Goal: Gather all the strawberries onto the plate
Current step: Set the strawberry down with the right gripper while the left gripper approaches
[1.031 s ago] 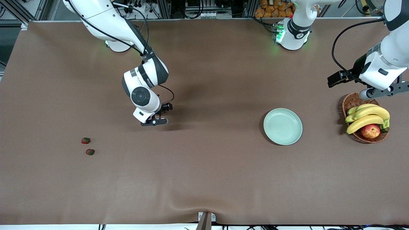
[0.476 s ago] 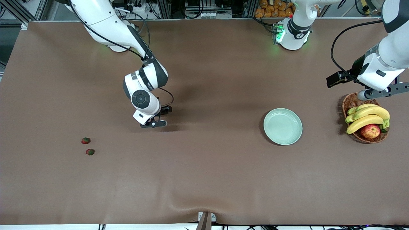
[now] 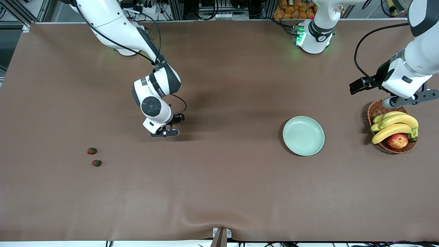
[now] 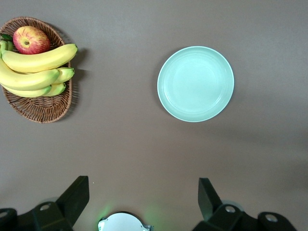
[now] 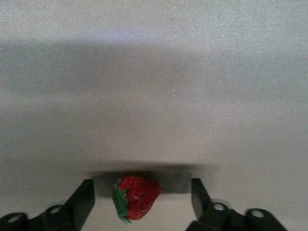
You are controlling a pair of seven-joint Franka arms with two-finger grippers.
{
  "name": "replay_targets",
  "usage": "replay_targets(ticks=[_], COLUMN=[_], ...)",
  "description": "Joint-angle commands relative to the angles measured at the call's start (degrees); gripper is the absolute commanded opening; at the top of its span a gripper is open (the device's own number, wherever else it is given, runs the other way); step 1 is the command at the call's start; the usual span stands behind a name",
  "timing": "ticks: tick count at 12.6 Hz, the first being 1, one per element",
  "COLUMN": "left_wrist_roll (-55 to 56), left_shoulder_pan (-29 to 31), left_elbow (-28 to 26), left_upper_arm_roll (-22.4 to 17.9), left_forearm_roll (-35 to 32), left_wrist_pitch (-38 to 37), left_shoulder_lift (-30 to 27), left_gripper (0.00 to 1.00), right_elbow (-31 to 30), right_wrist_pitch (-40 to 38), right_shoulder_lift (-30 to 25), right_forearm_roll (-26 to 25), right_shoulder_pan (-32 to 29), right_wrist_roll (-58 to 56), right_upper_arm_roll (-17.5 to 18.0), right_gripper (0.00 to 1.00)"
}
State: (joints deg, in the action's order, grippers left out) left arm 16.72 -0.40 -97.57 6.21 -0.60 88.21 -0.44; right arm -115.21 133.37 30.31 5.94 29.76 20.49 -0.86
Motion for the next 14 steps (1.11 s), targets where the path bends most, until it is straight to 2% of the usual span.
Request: replay_targets(ticks=[1, 3, 8, 11, 14], left_wrist_roll=[-1.51, -1.51, -1.51, -1.51, -1.51], left_shoulder_pan=[0.32, 0.40, 0.32, 0.32, 0.32], left_elbow=[-0.69, -1.04, -1.57, -1.74, -2.27], left_upper_arm_roll=[0.12, 0.12, 0.12, 0.12, 0.12], left_forearm_roll=[1.22, 1.22, 1.22, 1.22, 1.22], left_wrist_pitch=[0.82, 0.99, 1.43, 1.52, 2.05], left_shoulder_lift=[-0.52, -0.52, -0.61, -0.52, -0.61], left_gripper=[1.00, 1.00, 1.00, 1.00, 1.00], right_elbow=[-0.72, -0.72, 0.41, 6.20, 12.61], right_wrist_pitch=[-0.39, -1.00, -0.92, -0.66, 0.48], right_shoulder_lift=[-0.61, -0.96, -3.06, -2.37, 1.22], right_forearm_roll=[1.00, 1.00, 1.44, 8.80, 12.24], right_shoulder_pan=[-0.05, -0.05, 1.53, 4.42, 7.32], right_wrist_roll=[0.78, 0.78, 0.78, 0.87, 0.87], right_upper_arm_roll=[0.33, 0.33, 0.51, 0.77, 0.77], right_gripper=[0.50, 0.37, 0.31, 0.28, 0.28])
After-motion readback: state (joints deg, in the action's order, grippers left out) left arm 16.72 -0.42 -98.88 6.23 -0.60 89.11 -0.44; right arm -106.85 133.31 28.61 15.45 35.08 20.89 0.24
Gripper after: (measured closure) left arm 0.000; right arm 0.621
